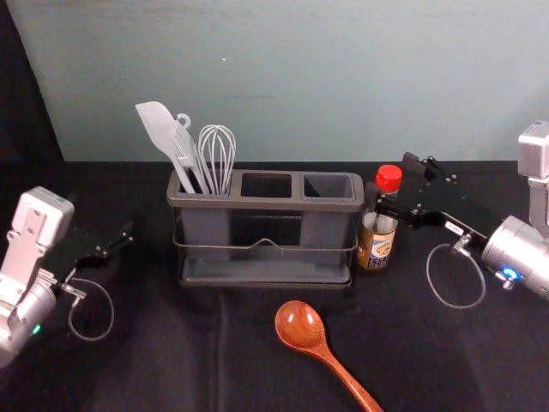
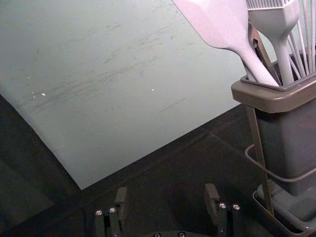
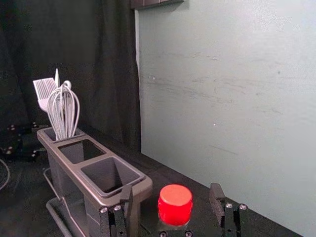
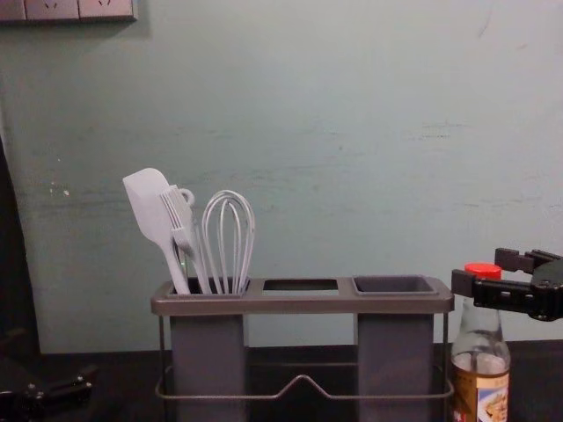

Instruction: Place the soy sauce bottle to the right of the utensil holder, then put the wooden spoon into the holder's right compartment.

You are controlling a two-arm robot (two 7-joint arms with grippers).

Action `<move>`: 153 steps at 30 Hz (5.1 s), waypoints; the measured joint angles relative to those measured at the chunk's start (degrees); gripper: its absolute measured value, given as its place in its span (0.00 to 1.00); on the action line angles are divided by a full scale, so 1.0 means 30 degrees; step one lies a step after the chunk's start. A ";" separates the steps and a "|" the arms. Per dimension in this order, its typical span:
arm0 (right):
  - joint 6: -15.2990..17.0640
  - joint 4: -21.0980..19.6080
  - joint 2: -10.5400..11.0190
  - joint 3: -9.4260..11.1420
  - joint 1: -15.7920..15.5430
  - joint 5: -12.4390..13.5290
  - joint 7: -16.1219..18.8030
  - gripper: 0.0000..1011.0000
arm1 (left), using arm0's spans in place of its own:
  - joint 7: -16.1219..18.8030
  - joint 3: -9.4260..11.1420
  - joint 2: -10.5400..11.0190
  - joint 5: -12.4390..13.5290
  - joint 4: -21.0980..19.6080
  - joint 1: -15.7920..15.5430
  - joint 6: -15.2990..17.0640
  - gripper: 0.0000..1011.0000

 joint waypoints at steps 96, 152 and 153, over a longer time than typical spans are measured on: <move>1.8917 -0.6895 -0.0545 -0.5546 0.0444 -0.5199 -0.2065 0.99 | 0.0000 -0.0001 0.0000 0.0000 0.0000 0.0000 0.0000 1.00; 1.8681 -0.6080 -0.1209 -0.6142 0.0797 -0.6583 -0.1643 0.84 | 0.0000 -0.0001 0.0000 0.0000 0.0001 0.0000 0.0001 1.00; 1.8680 -0.6080 -0.1209 -0.6143 0.0796 -0.6581 -0.1642 0.83 | 0.0000 -0.0001 0.0000 0.0000 0.0000 0.0000 0.0001 1.00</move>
